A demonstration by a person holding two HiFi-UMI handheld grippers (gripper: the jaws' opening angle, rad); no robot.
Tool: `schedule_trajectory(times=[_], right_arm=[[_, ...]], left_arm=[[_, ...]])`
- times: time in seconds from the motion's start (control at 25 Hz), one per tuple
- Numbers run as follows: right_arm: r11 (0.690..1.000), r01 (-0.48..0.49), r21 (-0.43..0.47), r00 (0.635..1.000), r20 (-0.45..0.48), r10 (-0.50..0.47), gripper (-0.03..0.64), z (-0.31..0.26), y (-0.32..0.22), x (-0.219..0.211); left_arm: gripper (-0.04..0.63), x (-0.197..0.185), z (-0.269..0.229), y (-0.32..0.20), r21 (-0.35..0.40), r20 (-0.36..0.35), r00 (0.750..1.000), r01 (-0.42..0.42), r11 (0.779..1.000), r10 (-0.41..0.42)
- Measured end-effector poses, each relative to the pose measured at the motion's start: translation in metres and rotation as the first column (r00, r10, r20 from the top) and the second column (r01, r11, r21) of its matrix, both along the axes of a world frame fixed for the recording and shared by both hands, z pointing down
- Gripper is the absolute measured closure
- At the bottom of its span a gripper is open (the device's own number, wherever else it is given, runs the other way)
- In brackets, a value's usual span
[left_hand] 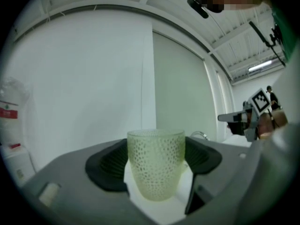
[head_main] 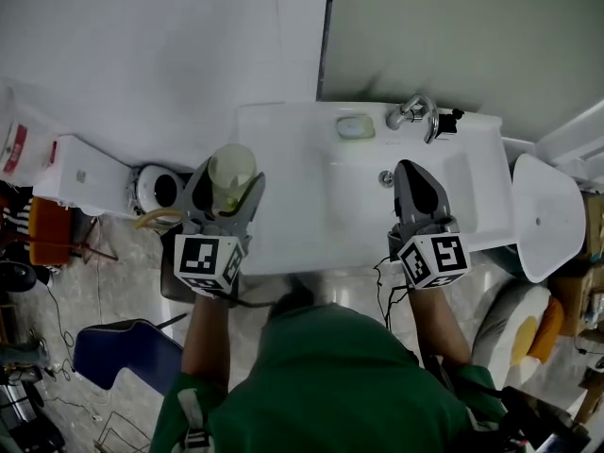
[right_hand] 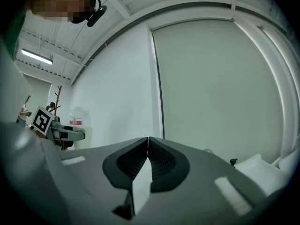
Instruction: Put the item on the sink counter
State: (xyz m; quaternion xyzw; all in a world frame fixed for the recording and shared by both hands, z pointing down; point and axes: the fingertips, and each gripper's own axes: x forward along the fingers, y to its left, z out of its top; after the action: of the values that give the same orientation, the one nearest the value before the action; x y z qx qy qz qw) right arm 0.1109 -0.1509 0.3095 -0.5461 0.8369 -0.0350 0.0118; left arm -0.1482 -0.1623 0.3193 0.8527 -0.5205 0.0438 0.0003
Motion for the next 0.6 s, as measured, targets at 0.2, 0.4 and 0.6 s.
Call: schedule_trajectory(times=[0.2, 0.4, 0.6], right_arm=[[0.999, -0.04, -0.026, 0.999, -0.014, 0.04, 0.615, 0.005, -0.022, -0.009], [0.996, -0.074, -0.043, 0.997, -0.027, 0.073, 0.615, 0.01, -0.044, -0.015], [0.996, -0.076, -0.056, 0.996, -0.039, 0.074, 0.615, 0.021, -0.061, -0.025]], left_arm=[[0.229, -0.006, 0.007, -0.034, -0.002, -0.012, 0.999, -0.034, 0.999, 0.034], [0.229, -0.011, 0.014, -0.066, -0.01, -0.022, 0.997, -0.07, 0.998, 0.07], [0.229, -0.013, 0.027, -0.096, -0.017, -0.025, 0.996, -0.089, 0.996, 0.088]])
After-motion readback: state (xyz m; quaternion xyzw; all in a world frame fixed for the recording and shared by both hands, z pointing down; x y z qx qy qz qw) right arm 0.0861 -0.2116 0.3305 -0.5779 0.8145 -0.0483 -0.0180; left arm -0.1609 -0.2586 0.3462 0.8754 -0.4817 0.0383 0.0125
